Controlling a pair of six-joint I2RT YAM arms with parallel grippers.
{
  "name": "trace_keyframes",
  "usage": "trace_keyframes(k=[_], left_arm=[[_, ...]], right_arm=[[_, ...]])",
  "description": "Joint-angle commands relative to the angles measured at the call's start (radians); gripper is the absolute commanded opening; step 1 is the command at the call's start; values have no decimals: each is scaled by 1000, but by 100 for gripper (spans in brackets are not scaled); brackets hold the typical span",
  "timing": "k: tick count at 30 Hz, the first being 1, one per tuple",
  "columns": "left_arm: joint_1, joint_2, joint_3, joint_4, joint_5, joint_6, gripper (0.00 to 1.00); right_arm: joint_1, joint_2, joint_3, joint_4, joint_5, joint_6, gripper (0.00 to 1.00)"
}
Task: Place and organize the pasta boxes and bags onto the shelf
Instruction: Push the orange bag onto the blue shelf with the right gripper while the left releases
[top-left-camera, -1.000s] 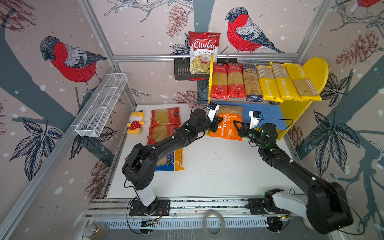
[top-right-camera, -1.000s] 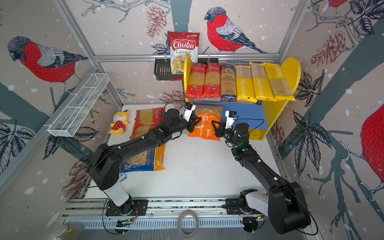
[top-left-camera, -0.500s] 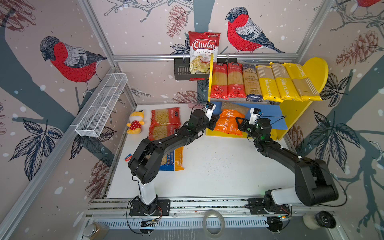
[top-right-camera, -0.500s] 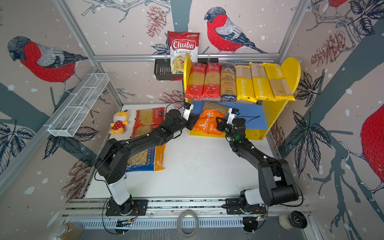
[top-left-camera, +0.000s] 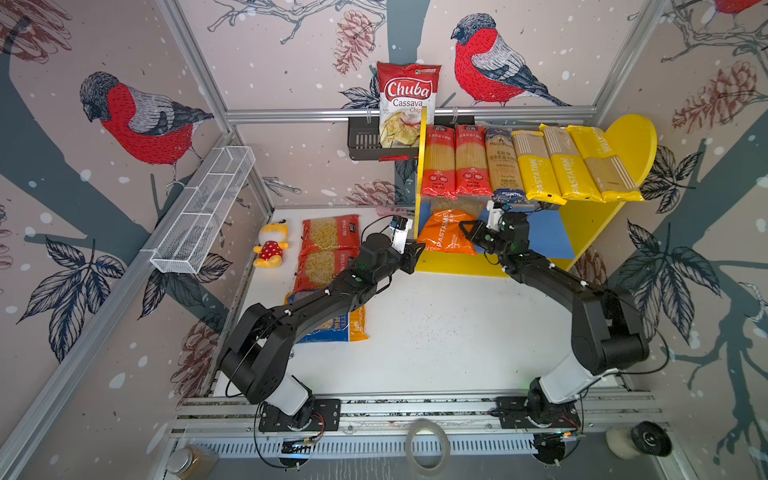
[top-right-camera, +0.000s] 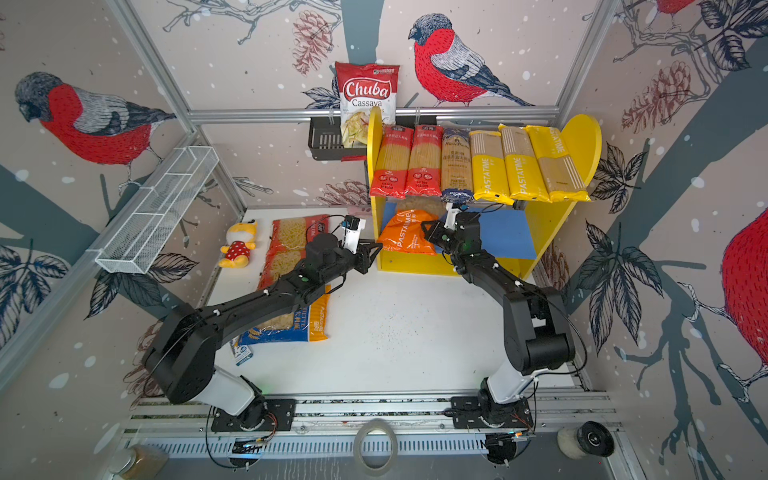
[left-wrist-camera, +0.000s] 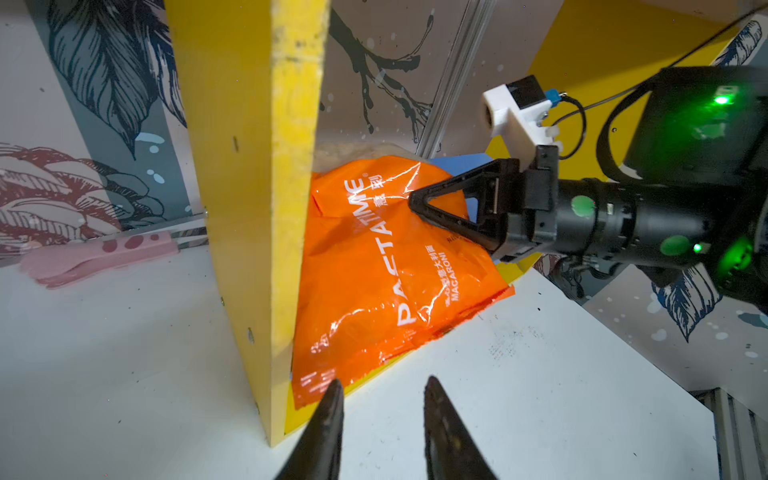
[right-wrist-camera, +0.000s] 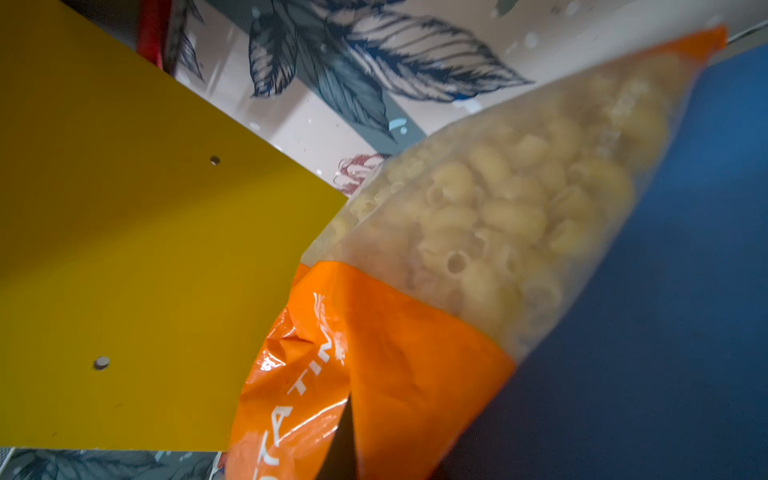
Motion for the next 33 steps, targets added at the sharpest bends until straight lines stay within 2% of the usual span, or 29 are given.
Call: trace_keyframes(k=[1,3,8,17,20,22,25,27,31,33], left_arm=[[0,-26,-27,38,-9,-19,33],[0,-35,-40,42,-5,-31,33],[0,-51,-64,42,1,-49,33],[-3,-97,-100,33,1,-65,34],[-11,-111,-117,38,-2,-77,34],[-19,-117,-129,43,-5,-87,34],[-29,-124,-142,53,-6,-104,34],[-32,-135,-148,58,-12,-113,34],[-34,-158,-157,46,-28,-109,34],[-34,-169,-161,34,-37,-100,34]], right_arm=[[3,40,39,-131,-34,-55,30],[4,39,45,-155,-32,-58,42],[14,-26,-7,-172,12,-35,58],[34,-191,-193,-132,55,115,77],[39,-225,-238,-117,41,185,79],[47,-238,-277,-41,9,258,79],[62,-227,-301,56,-12,320,75],[64,-205,-286,82,-23,325,67],[51,-182,-242,97,-45,331,41],[43,-180,-210,82,-48,313,31]])
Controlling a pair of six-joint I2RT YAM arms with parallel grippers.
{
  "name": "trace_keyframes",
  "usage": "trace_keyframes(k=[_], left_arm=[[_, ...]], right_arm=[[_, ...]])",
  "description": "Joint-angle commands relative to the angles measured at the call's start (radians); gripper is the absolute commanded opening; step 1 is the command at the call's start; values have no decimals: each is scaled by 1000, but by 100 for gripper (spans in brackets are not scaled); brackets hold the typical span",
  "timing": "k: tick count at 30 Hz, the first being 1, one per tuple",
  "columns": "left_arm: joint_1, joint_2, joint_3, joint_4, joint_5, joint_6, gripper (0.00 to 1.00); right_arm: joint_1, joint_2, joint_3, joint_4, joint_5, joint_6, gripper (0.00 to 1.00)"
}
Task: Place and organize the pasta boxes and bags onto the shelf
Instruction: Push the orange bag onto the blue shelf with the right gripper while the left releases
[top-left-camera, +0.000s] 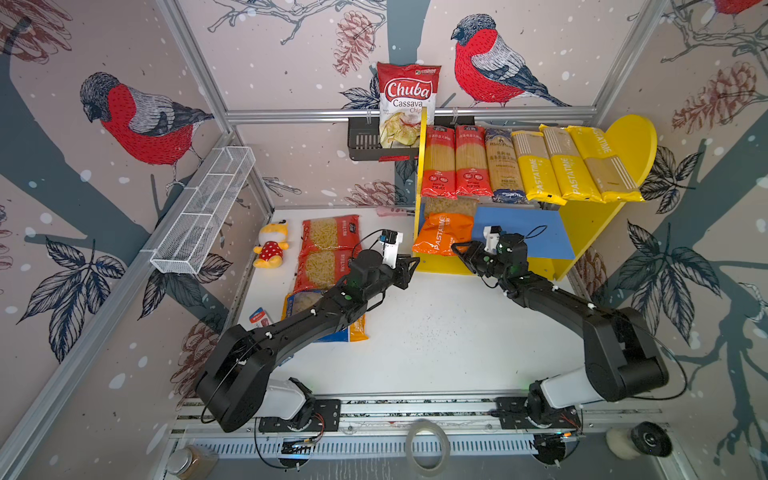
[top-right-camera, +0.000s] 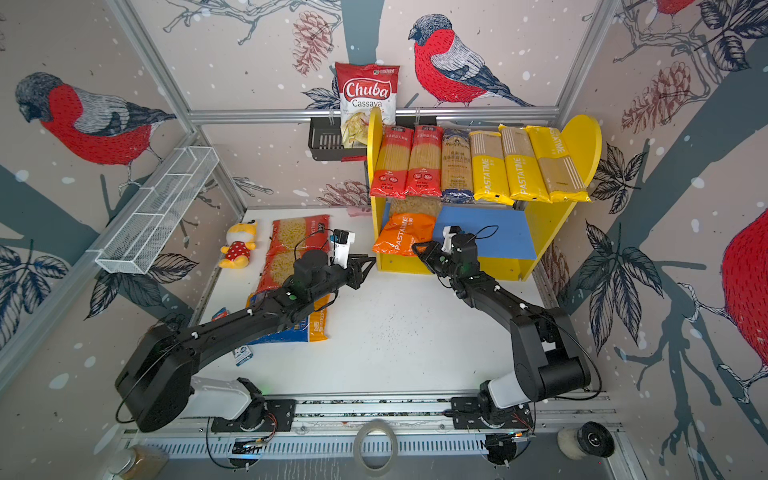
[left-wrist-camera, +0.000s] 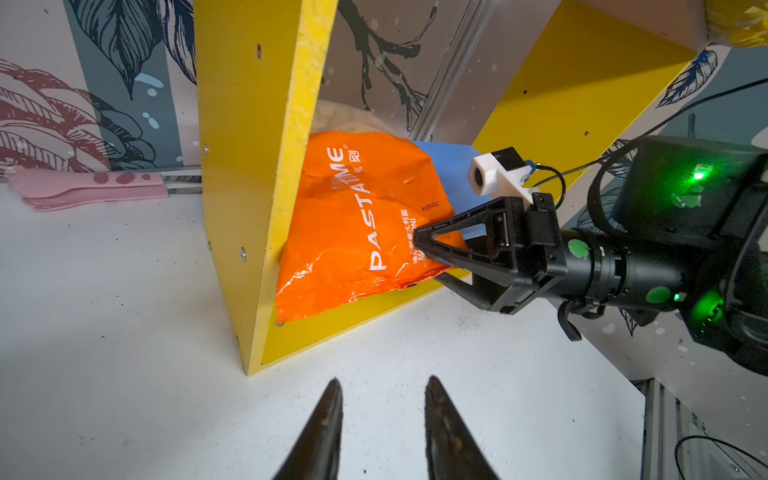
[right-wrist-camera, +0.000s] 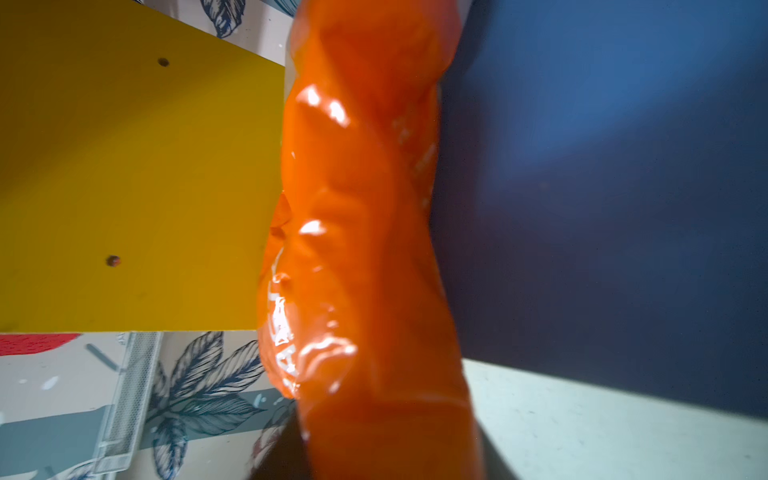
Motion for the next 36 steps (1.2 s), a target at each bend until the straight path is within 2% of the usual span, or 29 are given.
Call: trace_keyframes(k=[1,5,13,20,30,36], left_arm=[[-2,-16,-6,29,-21,12,34],[-2,-22,-15,28,-23,11,34],[-2,-22,-17,25,-32,22,34],[-2,-19,-9,20,-35,35,34],[-2,-27,-12,10,-48,37,34],[-2,-44,-15,-6,-62,51,34]], right_arm=[[-12,5,54,49,-14,-9,27],[-26,20,107,7,-46,-54,17],[-48,54,84,-108,-118,-140,16],[-127,31,93,-164,-150,-183,15],[-24,141,184,-154,-171,-182,12],[-44,110,140,-168,-197,-211,9]])
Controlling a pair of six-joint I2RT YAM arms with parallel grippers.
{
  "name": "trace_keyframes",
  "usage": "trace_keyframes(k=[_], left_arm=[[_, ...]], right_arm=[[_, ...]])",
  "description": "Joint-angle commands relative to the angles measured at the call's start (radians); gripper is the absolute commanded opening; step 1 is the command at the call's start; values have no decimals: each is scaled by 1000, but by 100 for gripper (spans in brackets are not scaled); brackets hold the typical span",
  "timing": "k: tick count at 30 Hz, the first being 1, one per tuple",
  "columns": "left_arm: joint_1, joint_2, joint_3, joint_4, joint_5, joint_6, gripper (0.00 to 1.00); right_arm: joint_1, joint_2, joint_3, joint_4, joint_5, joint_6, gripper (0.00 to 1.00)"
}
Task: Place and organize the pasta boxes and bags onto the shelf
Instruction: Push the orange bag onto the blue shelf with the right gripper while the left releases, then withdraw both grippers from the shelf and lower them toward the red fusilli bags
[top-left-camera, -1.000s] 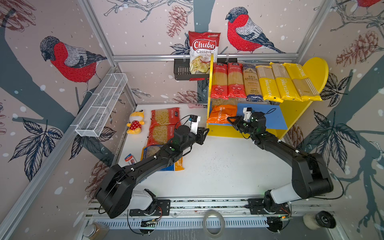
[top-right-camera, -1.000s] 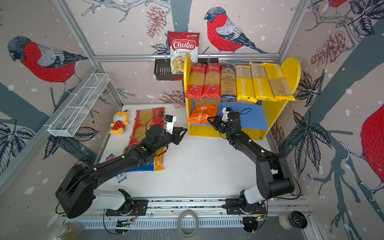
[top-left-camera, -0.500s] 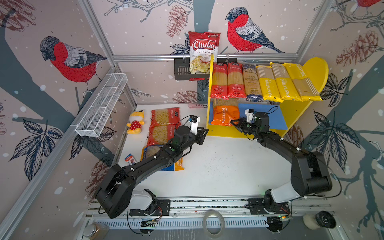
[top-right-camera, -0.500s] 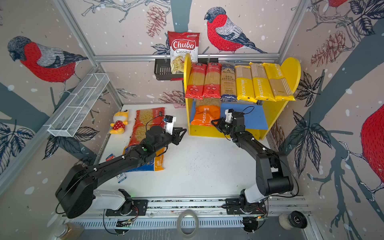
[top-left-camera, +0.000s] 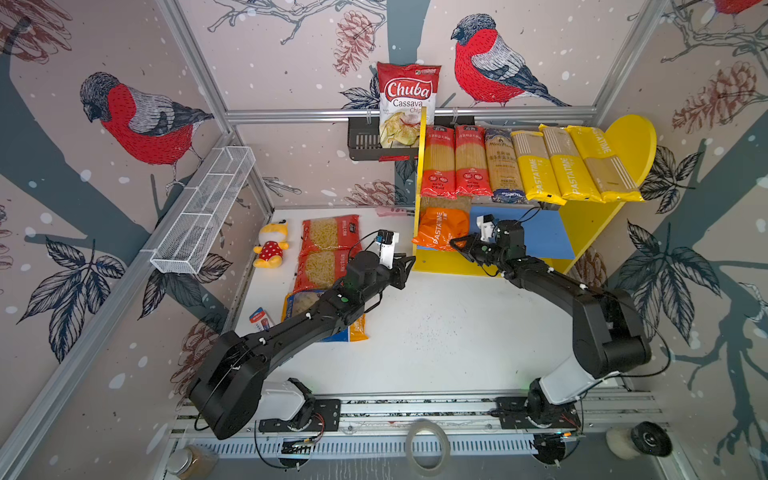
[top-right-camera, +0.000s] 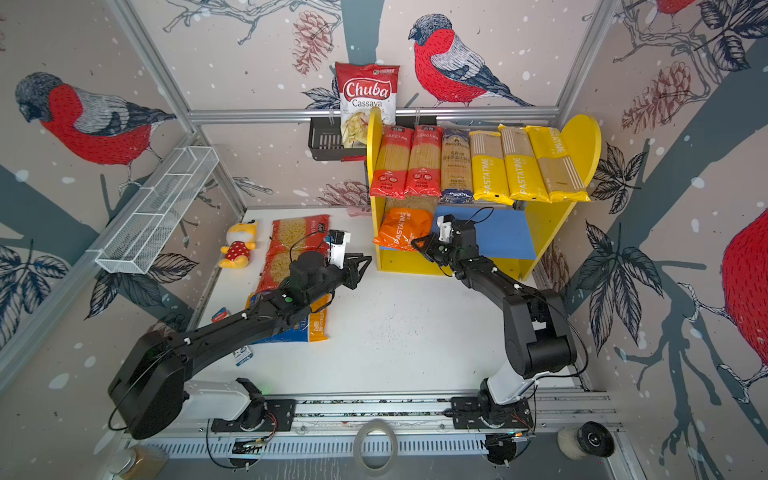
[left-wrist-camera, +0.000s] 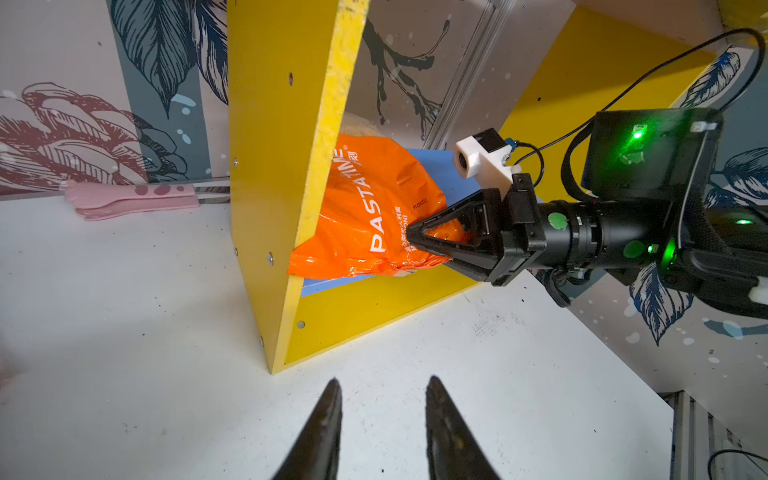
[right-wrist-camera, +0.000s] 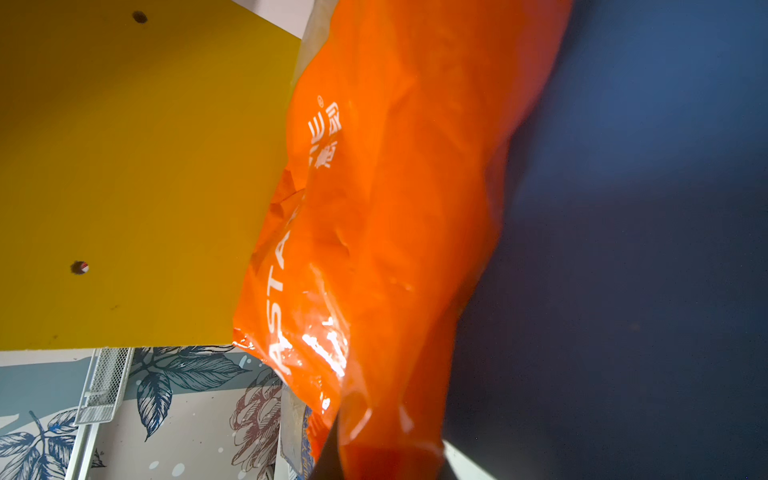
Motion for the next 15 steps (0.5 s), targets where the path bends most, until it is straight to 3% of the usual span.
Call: trace_keyframes(k=[1,6,15], left_arm=[[-2,-8,-1,10,-14,20,34],[-2,4,-1,25,-9,17,34],[-2,5,2,20,-16,14,35]], right_arm=[[-14,-29,-14,-62,-58,-63,9],[-66,-62,8,-167,-74,-146,9],[-42,9,59,-122,-75,-109,13]])
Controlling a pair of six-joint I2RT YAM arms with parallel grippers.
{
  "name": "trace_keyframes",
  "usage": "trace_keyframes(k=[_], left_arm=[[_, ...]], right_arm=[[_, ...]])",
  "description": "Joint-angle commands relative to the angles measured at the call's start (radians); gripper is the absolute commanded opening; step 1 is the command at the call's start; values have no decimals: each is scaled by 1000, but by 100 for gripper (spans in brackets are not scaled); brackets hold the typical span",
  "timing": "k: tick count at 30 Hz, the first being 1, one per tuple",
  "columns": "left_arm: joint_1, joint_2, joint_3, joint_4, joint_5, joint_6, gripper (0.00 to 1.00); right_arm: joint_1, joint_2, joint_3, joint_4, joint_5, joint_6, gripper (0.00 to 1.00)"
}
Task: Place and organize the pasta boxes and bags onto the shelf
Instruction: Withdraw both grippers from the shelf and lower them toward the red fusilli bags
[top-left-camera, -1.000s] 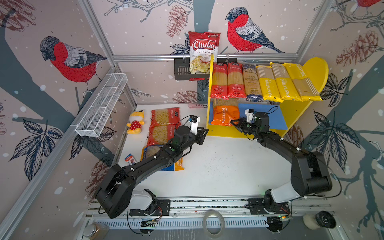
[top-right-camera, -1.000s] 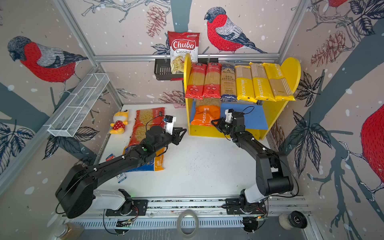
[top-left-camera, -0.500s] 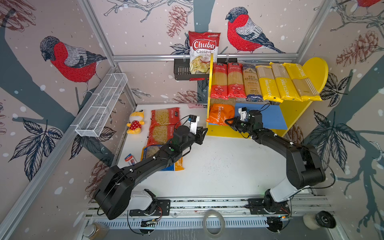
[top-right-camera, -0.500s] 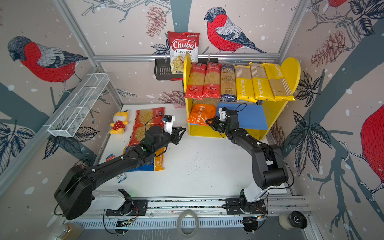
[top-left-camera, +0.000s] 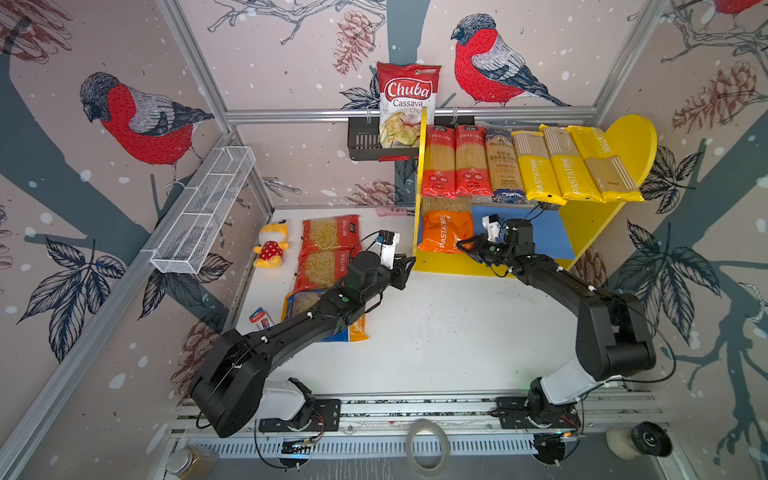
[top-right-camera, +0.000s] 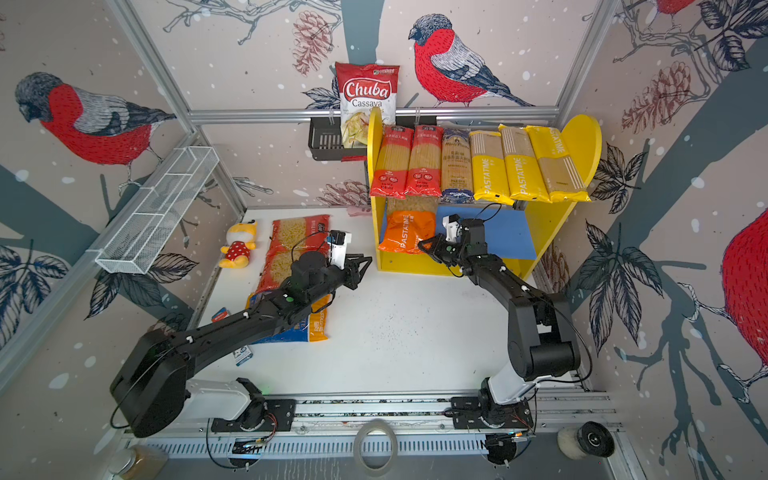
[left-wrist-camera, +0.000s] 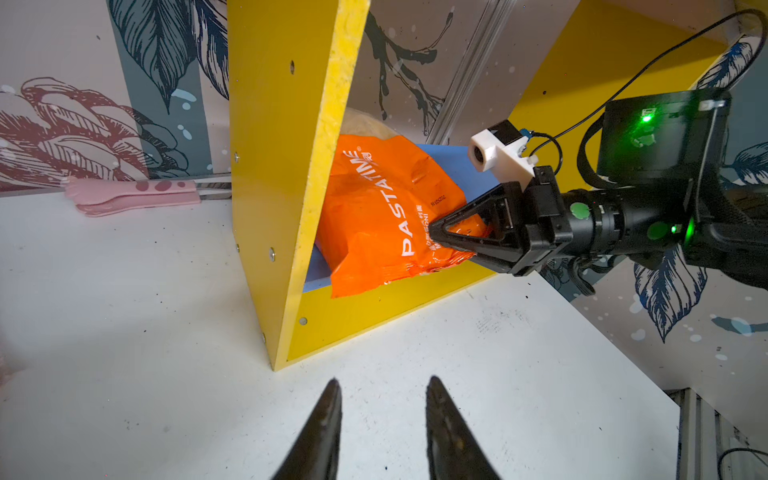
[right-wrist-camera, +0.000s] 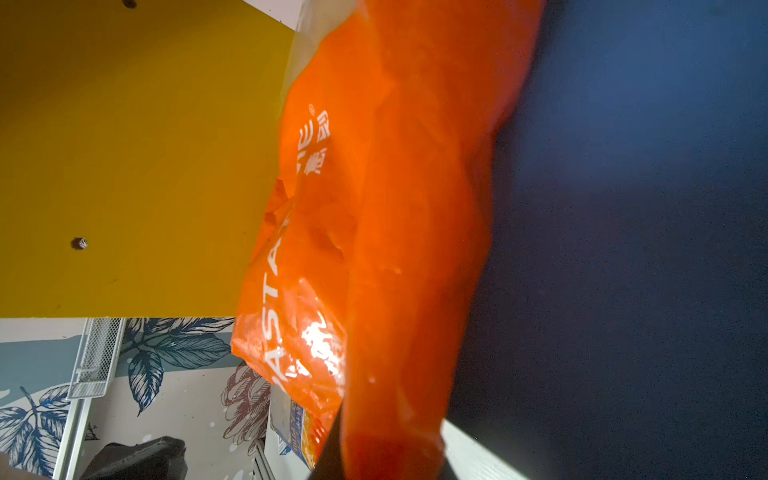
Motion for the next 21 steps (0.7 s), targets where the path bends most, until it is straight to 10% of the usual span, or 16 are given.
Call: trace_keyframes(k=[1,4,10,21], left_arm=[[-2,-12,-1,16,-18,16,35],[0,-20,-11,13,-26,16,35],[14,-21,-3,2,-32,26,35],[180,-39,35,-163,-111,1,58]], right_arm=[[14,13,11,14,-4,-4,14],[11,3,-3,12,-5,-7,19],[-3,-75,-46,0,-3,-23,59],[-25,-301,-258,-20,25,23,65]])
